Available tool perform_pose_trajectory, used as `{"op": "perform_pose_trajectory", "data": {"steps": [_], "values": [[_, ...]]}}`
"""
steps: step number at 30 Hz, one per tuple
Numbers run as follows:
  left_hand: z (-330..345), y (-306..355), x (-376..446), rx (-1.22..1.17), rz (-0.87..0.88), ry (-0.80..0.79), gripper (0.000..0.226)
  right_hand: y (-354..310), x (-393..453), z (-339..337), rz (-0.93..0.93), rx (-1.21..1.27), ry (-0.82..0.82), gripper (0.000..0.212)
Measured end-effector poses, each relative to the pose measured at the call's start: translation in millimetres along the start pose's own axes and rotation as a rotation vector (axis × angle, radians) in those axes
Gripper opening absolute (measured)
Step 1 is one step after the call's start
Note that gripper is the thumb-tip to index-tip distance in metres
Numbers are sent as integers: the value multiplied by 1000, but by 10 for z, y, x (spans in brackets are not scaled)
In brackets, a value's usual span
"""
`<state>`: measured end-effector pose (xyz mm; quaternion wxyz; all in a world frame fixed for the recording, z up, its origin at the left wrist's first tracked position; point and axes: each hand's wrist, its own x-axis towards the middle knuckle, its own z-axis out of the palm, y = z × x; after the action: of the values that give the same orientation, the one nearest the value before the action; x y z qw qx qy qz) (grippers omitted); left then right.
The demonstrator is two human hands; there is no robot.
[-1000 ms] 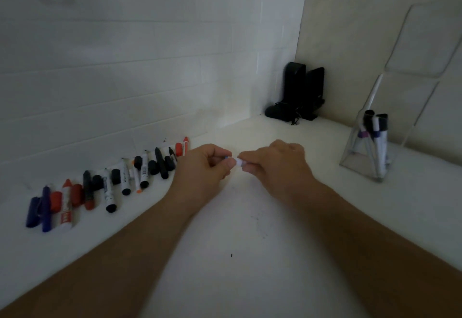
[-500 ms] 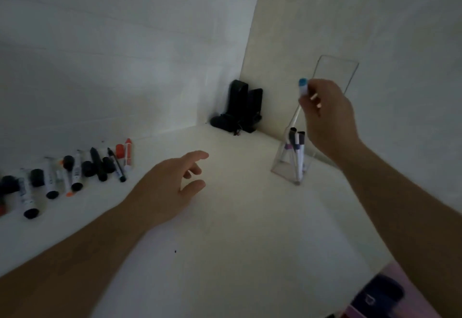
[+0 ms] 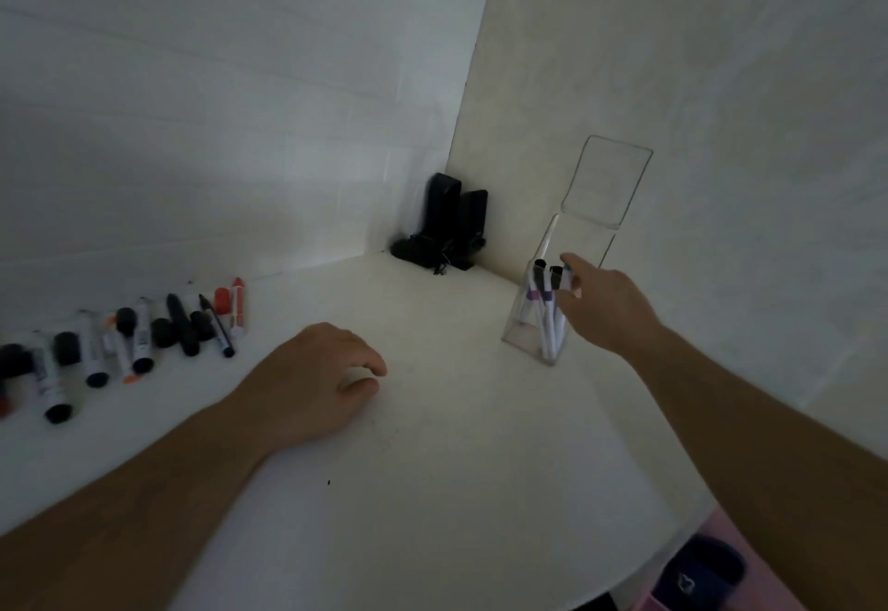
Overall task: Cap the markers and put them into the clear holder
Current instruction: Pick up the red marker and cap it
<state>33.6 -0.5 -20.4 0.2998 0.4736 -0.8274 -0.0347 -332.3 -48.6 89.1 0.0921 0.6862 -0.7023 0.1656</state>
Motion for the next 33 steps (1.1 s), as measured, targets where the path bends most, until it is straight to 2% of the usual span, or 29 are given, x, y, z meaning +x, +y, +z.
{"op": "perform_pose_trajectory", "data": {"steps": [1,4,6,9,12,14,18,23,25,27,30,32,33], "values": [[-11,-13,-5,7,-10,-4,19,-50,-10,-16,-5,-29,46,61],[-65,16,17,57,-13,-7,25,-292,-85,-38,-70,-78,326,62],[-142,-38,10,153,-41,22,29,-644,-156,46,-201,-8,376,59],[-335,-184,23,360,-285,211,25,-1212,-208,380,-335,204,184,55],[-559,-366,-19,430,-536,382,35,-1794,-270,766,-405,391,-52,52],[-687,-515,-60,419,-644,399,42,-2160,-291,983,-434,458,-188,52],[-783,-719,-105,388,-807,368,63,-2752,-247,1226,-593,455,-314,54],[-750,-744,-83,455,-801,324,63,-3121,-78,1255,-706,263,-365,57],[-713,-722,-87,467,-783,303,58,-3098,-70,1177,-678,257,-371,47],[-689,-701,-81,488,-763,283,51,-2949,-51,1115,-668,255,-283,41],[-658,-658,-32,504,-733,262,37,-2610,-58,1066,-589,189,-296,36],[-629,-640,42,492,-735,246,34,-2363,-134,1029,-515,209,-317,15],[-609,-634,97,482,-744,209,36,-2240,-187,1003,-476,260,-318,11]]}}
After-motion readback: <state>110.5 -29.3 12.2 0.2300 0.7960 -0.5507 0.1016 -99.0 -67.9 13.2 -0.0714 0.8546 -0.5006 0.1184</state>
